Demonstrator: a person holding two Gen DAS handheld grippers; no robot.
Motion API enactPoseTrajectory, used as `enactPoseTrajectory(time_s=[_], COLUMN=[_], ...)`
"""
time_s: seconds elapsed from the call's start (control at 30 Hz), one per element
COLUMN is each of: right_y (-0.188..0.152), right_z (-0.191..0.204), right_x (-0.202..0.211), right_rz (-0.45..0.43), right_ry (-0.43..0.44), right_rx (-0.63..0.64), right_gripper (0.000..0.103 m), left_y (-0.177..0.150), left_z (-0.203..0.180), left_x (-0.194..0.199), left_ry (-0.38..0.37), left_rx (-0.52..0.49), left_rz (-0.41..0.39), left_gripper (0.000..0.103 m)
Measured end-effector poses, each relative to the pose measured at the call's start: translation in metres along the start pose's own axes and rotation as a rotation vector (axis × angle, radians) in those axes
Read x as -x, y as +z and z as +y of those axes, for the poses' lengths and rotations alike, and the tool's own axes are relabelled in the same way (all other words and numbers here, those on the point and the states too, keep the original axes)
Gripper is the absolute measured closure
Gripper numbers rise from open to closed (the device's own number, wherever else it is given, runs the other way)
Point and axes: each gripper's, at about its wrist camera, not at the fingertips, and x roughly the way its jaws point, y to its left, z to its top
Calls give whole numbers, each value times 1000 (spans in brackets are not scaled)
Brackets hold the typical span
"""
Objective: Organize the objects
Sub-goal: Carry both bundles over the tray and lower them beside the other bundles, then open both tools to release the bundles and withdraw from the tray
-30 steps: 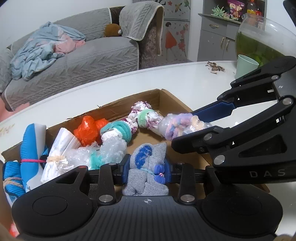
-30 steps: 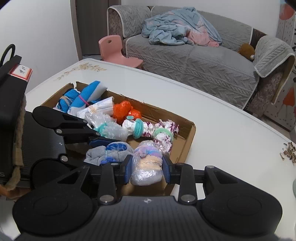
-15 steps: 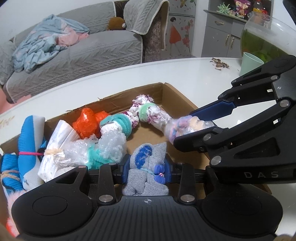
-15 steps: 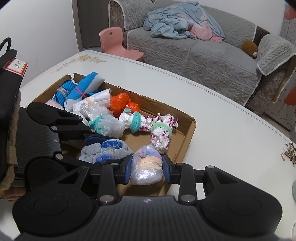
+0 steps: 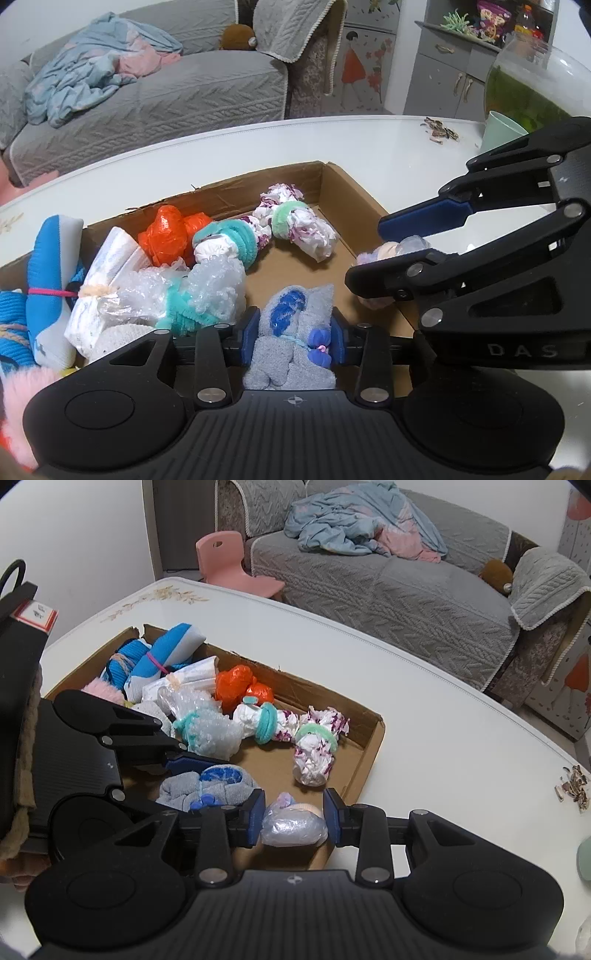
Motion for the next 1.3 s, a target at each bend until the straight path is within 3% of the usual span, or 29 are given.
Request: enactPoseTrajectory(time_s=[0.13, 0.3, 0.43, 0.57, 1.03, 1.3], right_y=[1, 1, 3, 4, 7, 7], right_z=[0, 1, 3, 5, 17, 30], right_x=[4, 8, 11, 15, 29, 35], right_rz=[-8, -14, -25, -34, -60, -64], right_ry=[3, 1, 2, -1, -8, -3], right_rx=[-7, -7, -6, -3, 11, 22], right_gripper=[62, 62, 60, 59, 56, 50], left_y=[-1, 0, 0, 1, -1, -19], left_z=[-3, -6, -7, -10, -10, 7], left_x=[1, 3, 8, 15, 40, 68], left_ry=[-8, -12, -8, -3, 18, 40], left_rx=[-8, -14, -17, -23, -32, -13], left_rz=[2, 2, -7, -21, -42, -45], left_gripper=[53, 50, 38, 33, 25, 21])
